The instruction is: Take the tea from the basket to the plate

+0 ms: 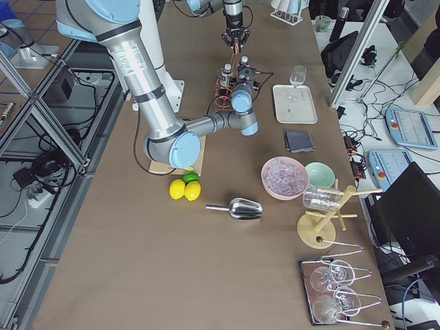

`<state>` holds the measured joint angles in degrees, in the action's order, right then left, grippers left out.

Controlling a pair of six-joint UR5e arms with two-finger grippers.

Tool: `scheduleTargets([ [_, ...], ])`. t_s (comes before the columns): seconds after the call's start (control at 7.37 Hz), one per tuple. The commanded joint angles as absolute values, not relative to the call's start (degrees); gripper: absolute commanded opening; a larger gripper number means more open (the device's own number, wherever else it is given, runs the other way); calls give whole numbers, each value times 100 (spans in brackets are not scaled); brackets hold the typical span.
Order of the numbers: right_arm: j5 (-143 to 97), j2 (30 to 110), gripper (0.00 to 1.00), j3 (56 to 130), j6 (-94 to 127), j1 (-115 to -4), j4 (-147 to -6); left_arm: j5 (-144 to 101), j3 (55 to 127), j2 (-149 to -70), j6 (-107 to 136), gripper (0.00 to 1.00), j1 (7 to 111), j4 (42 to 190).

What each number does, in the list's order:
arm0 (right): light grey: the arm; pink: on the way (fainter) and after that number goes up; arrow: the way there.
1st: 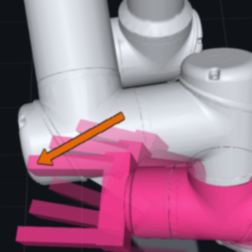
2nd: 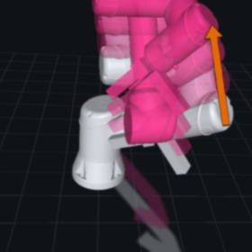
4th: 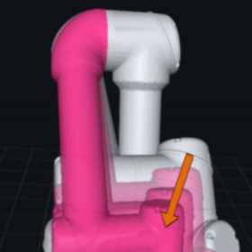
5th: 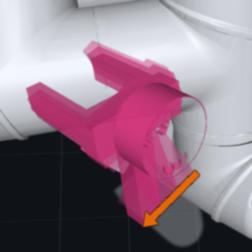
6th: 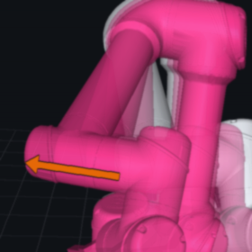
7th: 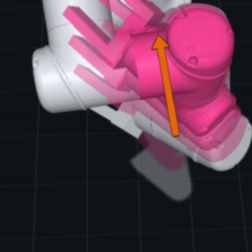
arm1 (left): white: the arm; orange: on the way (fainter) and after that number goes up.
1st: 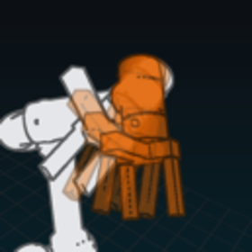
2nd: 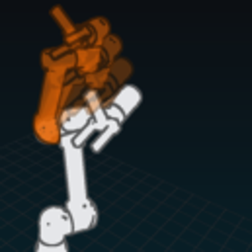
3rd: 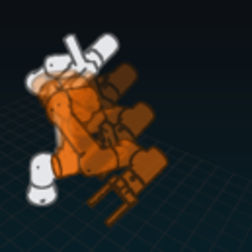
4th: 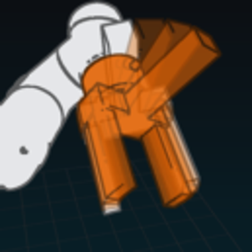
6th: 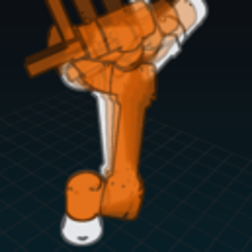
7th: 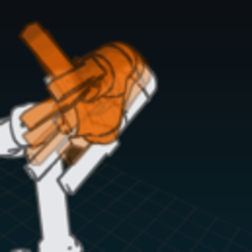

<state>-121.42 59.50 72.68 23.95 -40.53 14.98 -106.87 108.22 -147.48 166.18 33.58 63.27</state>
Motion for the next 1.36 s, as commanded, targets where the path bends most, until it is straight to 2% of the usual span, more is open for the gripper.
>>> scheduleTargets([
  [0.0, -12059, 5933, 96, 7295, 2417, -3947, 1468, -10687, 10819, -14757, 16620, 0, 3357, 6328],
  [0.14, -12067, 5933, 82, 7321, 2434, -3946, 1468, -10687, 10811, -14757, 16620, 0, 3357, 6328],
  [0.54, -12085, 5950, 12, 7348, 2435, -3964, 1433, -10679, 10828, -14757, 16620, 0, 3349, 6328],
  [0.68, -12102, 5950, 0, 7348, 2435, -3973, 1441, -10679, 10828, -14757, 16620, 0, 3340, 6328],
  [1.22, -12094, 5959, 0, 7426, 2434, -4034, 1442, -10679, 10828, -14757, 16629, 0, 3331, 6319],
])
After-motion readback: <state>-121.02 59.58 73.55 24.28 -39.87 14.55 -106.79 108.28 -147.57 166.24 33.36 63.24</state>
